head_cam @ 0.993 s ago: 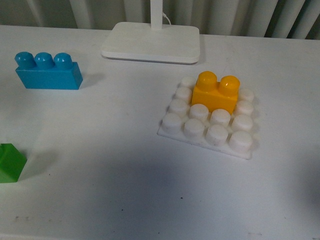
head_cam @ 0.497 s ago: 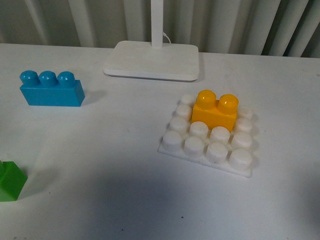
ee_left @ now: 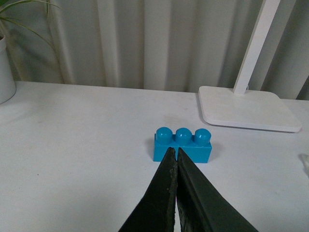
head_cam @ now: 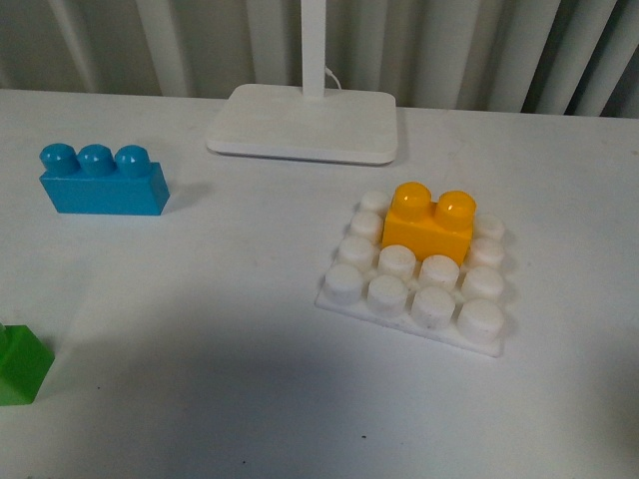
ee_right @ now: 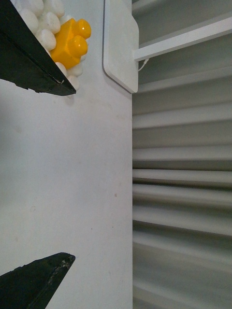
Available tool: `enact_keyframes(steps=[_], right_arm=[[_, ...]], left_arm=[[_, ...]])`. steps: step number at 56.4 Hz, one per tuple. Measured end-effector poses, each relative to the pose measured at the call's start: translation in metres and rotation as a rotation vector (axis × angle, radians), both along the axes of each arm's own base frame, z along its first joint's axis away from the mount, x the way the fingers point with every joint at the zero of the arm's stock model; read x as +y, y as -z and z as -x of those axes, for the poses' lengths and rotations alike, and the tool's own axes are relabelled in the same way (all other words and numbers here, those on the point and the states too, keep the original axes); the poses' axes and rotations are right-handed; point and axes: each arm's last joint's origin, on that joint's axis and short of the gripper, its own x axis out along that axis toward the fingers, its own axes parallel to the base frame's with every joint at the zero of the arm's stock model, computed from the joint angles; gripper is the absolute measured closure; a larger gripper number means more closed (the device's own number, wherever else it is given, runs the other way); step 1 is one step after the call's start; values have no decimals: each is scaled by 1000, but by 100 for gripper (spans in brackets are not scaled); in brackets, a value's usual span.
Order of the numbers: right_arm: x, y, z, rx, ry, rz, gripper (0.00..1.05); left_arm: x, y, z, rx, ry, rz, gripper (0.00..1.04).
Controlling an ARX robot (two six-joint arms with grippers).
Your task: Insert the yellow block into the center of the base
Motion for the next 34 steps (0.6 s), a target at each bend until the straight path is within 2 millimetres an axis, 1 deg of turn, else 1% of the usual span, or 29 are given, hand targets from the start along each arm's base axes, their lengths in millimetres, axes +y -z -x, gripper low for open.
enact_keyframes(steps=[19, 23, 34], right_arm=[[0, 0, 0, 0, 0, 0, 9], [0, 0, 0, 0, 0, 0, 9], [0, 0, 0, 0, 0, 0, 9]], left_arm=[[0, 9, 13, -3, 0, 2, 101], [0, 14, 15, -12, 0, 2, 101], [0, 13, 22, -22, -1, 2, 101]])
